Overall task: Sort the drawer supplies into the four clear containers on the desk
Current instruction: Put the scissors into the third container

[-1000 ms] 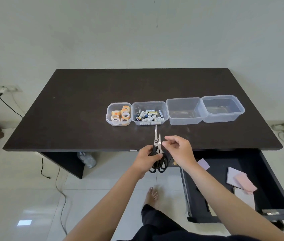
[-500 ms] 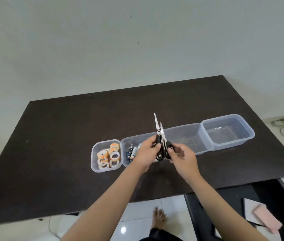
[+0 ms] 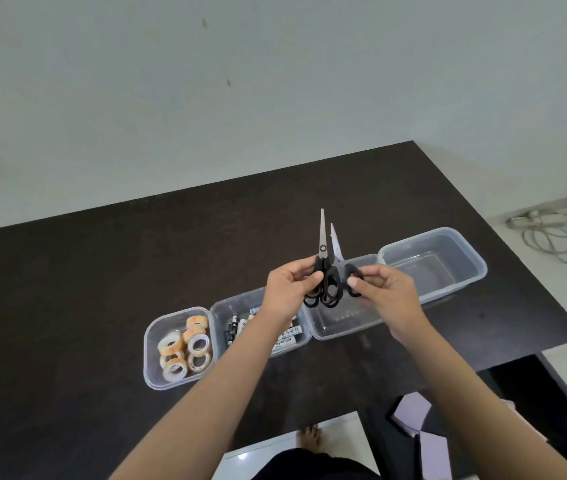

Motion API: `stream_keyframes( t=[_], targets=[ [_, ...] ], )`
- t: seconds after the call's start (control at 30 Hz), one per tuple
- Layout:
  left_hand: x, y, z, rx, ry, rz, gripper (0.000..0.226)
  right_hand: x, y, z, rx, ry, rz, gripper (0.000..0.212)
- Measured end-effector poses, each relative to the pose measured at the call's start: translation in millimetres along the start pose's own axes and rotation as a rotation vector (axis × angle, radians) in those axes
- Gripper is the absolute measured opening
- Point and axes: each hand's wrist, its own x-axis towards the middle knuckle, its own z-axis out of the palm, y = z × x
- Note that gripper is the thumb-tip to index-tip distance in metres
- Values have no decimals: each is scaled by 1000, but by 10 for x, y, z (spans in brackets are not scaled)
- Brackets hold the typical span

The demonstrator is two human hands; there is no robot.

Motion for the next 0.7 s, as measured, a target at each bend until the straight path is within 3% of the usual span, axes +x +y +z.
stream_keyframes(
  t=[0.17,0.3,0.43,0.6,0.7],
  targets=[
    [37,60,75,228,-16,-46,33,37,-98,-231,66,63,-6,18],
    [94,47,130,607,-214,-62,29,56,-135,-424,-98,61,-45,22],
    [144,-4,289,827,-268,-98,28,100,-123,-565,-247,50,-49,26],
    [181,-117,406,1026,-316,-136,40,125,-89,-634,-344,4,-34,29],
    [156,-140,417,1112,-304,-47,48,146,-82,-662,-421,-45,-14,27]
  ],
)
